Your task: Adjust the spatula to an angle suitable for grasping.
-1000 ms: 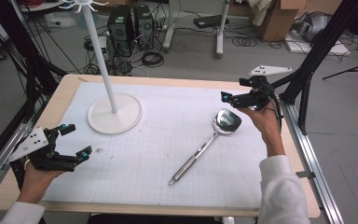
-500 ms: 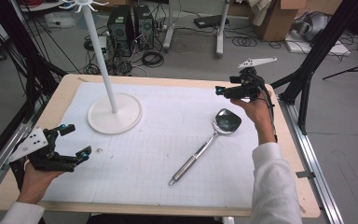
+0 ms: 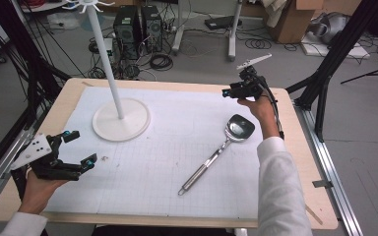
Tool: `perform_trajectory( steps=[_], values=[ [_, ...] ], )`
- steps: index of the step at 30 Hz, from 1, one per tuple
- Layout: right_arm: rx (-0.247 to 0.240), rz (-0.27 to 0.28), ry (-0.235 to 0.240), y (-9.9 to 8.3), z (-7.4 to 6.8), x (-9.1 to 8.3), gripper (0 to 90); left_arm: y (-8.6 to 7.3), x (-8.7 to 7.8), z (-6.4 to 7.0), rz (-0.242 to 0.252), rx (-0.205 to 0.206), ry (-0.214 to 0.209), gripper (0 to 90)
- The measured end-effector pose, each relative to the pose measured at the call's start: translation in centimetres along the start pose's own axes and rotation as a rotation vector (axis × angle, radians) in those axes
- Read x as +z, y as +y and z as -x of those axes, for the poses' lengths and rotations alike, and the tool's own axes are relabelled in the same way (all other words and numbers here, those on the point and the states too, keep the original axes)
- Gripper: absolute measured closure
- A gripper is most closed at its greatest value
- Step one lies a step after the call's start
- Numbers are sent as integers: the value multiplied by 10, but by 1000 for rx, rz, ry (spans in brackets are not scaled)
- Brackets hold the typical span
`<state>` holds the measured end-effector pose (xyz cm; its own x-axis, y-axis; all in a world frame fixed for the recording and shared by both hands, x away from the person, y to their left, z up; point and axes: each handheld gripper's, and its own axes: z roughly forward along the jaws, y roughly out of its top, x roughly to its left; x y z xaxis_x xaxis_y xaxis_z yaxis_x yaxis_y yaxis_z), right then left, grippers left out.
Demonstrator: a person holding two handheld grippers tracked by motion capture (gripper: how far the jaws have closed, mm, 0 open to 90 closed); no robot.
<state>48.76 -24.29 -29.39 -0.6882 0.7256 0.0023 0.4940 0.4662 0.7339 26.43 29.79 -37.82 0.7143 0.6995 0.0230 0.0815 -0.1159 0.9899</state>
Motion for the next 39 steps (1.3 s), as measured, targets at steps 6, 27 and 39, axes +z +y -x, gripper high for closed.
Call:
perform_trajectory(
  steps=[6, 27, 39],
  values=[
    [-3, -50, -8, -1, 4, 14, 725, 1, -1, 1, -3, 5, 5, 18],
    [-6, -253, -91, -10, 7, 50, 898, 1, -1, 1, -4, 5, 10, 18],
    [-13, -356, -119, -21, 8, 72, 899, 0, -1, 1, -6, 3, 11, 18]
  ],
)
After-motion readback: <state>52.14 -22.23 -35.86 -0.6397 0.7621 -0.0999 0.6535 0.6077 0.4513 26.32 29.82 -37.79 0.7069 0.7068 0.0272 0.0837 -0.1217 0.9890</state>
